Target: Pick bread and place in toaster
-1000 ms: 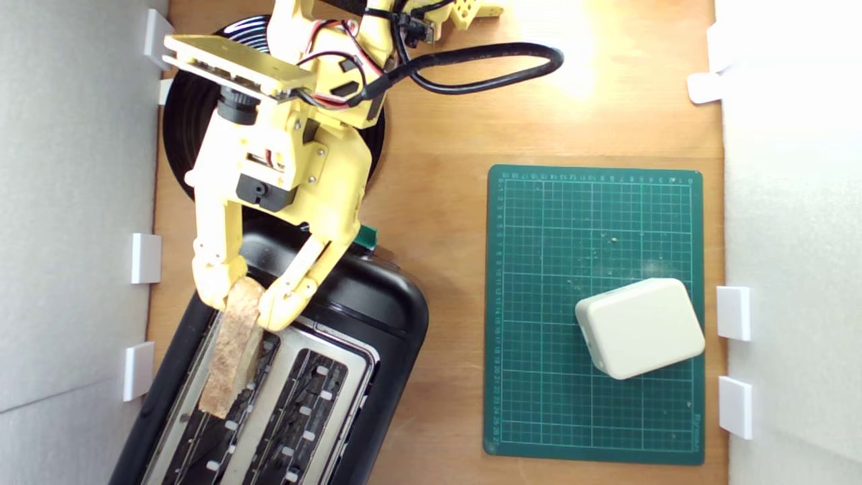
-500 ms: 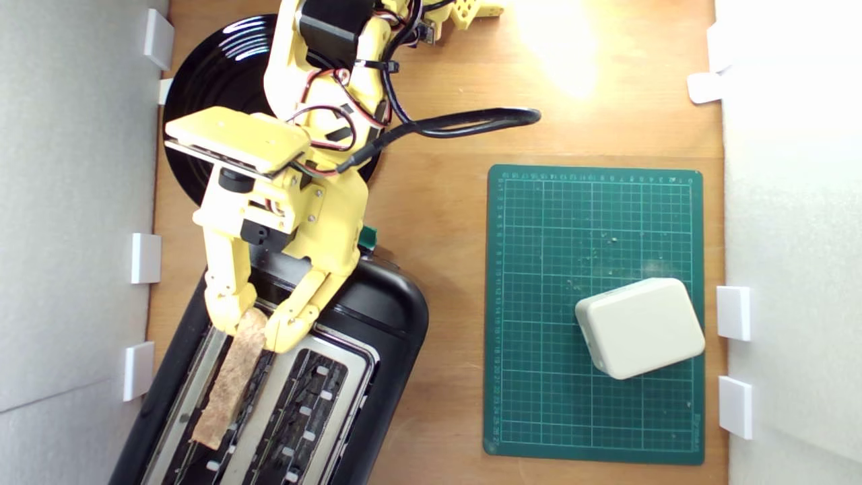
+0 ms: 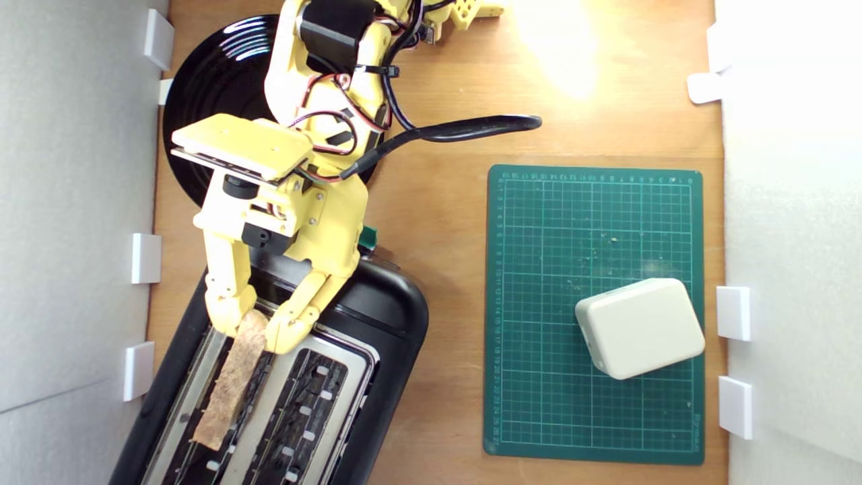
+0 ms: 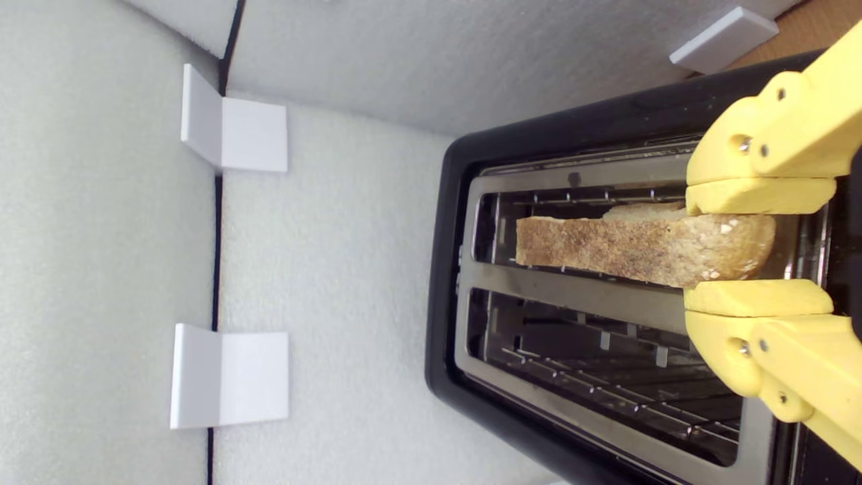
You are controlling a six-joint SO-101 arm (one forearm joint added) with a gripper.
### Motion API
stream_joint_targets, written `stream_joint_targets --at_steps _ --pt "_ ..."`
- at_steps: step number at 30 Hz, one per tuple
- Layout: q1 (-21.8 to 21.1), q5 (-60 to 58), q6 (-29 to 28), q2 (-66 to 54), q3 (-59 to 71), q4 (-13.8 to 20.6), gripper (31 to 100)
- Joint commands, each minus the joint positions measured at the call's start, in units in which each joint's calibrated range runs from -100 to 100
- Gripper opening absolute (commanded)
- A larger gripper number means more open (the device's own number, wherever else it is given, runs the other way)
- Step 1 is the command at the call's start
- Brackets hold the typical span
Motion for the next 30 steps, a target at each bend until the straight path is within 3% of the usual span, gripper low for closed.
stream_joint_targets --at_steps 1,8,15,22,30 --pt "0.1 0.1 -0.1 -2.6 0.2 0.3 56.8" --pt "0.3 0.2 1.2 -3.8 0.1 -3.6 56.8" --pt "0.8 0.2 1.7 -3.8 0.1 -3.7 57.0" --pt "0.9 0.3 1.7 -3.7 0.2 -3.7 69.3" --pt "0.1 0.3 1.5 -3.7 0.2 -3.8 70.4"
